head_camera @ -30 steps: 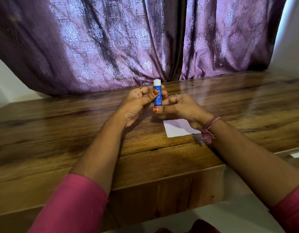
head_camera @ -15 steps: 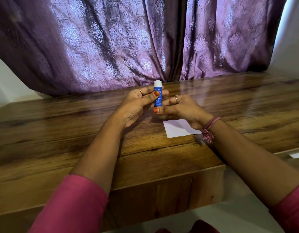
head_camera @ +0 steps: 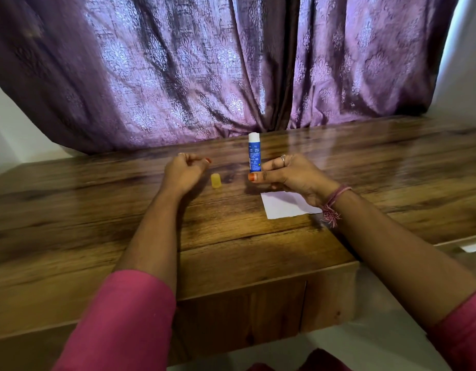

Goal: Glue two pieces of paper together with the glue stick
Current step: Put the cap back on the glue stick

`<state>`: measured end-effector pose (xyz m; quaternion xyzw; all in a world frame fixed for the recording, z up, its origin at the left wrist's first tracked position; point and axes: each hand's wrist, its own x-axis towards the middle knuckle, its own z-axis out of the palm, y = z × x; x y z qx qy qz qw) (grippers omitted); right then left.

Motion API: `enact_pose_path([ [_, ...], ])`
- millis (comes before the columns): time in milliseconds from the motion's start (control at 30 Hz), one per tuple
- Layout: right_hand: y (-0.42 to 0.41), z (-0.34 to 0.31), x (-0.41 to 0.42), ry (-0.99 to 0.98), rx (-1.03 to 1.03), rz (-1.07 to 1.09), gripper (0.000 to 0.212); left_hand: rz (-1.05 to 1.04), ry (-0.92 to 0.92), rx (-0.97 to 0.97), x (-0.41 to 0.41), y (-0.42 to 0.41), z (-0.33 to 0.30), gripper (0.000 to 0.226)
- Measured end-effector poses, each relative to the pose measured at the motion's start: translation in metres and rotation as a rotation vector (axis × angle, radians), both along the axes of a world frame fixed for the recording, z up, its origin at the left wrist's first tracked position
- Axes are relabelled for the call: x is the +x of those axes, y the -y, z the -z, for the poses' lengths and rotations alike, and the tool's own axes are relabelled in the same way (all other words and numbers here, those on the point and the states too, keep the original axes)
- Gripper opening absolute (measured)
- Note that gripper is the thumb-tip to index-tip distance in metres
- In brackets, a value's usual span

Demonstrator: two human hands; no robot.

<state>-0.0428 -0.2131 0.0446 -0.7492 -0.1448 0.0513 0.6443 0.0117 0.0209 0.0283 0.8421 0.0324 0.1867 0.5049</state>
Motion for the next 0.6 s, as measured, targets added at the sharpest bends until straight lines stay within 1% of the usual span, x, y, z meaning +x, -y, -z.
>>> enact_pose_path([
  [67,0.001,0.001,0.001,-0.001,-0.012,0.001,0.025,0.056,-0.127,0.013,-0.001,-0.001,0.008,0.025],
  [133,0.002,0.000,0.001,0.006,-0.033,0.003,0.018,0.121,-0.172,0.106,-0.001,0.000,0.013,0.038],
  [167,0.002,0.000,0.001,0.005,-0.040,0.007,0.017,0.141,-0.167,0.139,0.000,0.001,0.015,0.039],
  [233,0.001,-0.001,0.000,-0.003,-0.046,0.017,0.016,0.176,-0.135,0.165,0.000,0.002,0.018,0.026],
  [267,0.001,-0.001,-0.001,-0.002,-0.047,0.017,0.015,0.194,-0.121,0.148,-0.001,0.003,0.019,0.020],
  [300,0.002,-0.001,-0.001,0.001,-0.047,0.012,0.013,0.203,-0.104,0.106,-0.002,0.004,0.018,0.016],
  [367,0.001,-0.001,-0.002,0.006,-0.053,0.007,0.011,0.200,-0.035,-0.048,-0.007,0.010,0.012,0.008],
  [433,0.000,-0.001,-0.003,0.006,-0.089,0.034,0.017,0.224,0.016,-0.293,-0.014,0.018,0.002,0.007],
  [500,-0.001,0.000,-0.003,0.018,-0.110,0.055,0.026,0.350,0.017,-0.582,-0.022,0.030,-0.011,0.007],
  [533,-0.002,0.000,-0.003,0.036,-0.115,0.057,0.027,0.406,0.021,-0.664,-0.026,0.034,-0.017,0.008],
  [600,-0.003,0.001,-0.003,0.077,-0.124,0.052,0.020,0.486,0.035,-0.756,-0.031,0.043,-0.025,0.010],
])
